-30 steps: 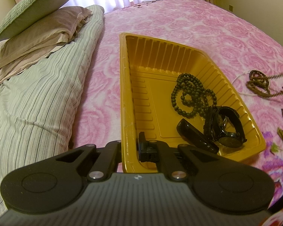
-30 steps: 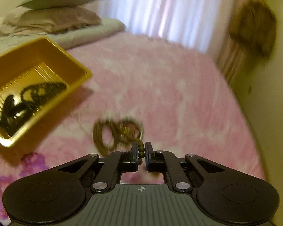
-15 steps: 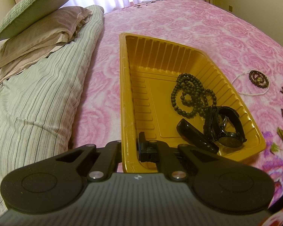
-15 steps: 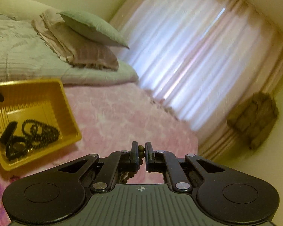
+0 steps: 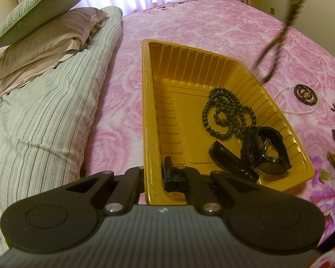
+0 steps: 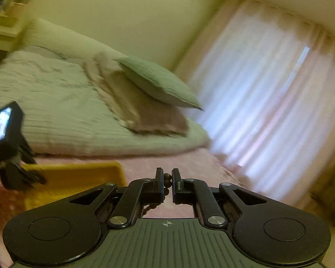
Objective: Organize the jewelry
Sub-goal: 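Lower the brown bead bracelet into the tray and open the right tool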
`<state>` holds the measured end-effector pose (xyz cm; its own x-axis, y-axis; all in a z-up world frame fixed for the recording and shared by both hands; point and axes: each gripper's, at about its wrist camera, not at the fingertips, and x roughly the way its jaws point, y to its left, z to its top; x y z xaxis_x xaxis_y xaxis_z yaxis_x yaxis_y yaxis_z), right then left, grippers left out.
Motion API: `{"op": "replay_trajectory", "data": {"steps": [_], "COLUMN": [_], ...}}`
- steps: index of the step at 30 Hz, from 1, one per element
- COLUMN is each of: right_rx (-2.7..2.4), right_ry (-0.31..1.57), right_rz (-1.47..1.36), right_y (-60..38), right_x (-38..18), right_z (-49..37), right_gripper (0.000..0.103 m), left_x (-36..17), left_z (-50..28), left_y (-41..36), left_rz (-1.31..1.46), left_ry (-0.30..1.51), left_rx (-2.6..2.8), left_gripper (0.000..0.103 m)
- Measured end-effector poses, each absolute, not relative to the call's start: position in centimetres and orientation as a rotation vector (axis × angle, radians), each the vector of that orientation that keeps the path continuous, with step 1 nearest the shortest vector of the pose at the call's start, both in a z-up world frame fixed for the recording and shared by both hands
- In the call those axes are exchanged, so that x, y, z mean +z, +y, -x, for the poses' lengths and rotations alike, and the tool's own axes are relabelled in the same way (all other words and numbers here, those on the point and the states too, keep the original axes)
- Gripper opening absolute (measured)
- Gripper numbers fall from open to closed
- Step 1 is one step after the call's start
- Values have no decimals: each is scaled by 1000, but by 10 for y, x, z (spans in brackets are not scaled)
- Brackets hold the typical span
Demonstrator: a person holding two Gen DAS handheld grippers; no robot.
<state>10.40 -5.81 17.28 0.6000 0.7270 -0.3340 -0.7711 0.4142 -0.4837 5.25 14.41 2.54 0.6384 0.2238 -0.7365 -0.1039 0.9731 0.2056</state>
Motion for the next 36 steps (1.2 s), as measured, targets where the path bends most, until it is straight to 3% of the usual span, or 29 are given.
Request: {"op": "replay_trajectory", "data": {"steps": [12,25,36], "right_rx": [1107,1088,1139], "right_ry": [221,309,447], "right_rz": [686,701,536], "right_y": [24,25,13], "right_x": [111,84,78], "right_z": [-118,-134,-160], "right_gripper": [7,7,7], "left_x": [25,25,25], "left_z": [-53,-52,-53], "left_y": [145,147,147], "left_rz": [-137,-126,-124], "left_ry": [857,854,855], "left_rx": [185,184,185], "left_gripper": [2,2,2]}}
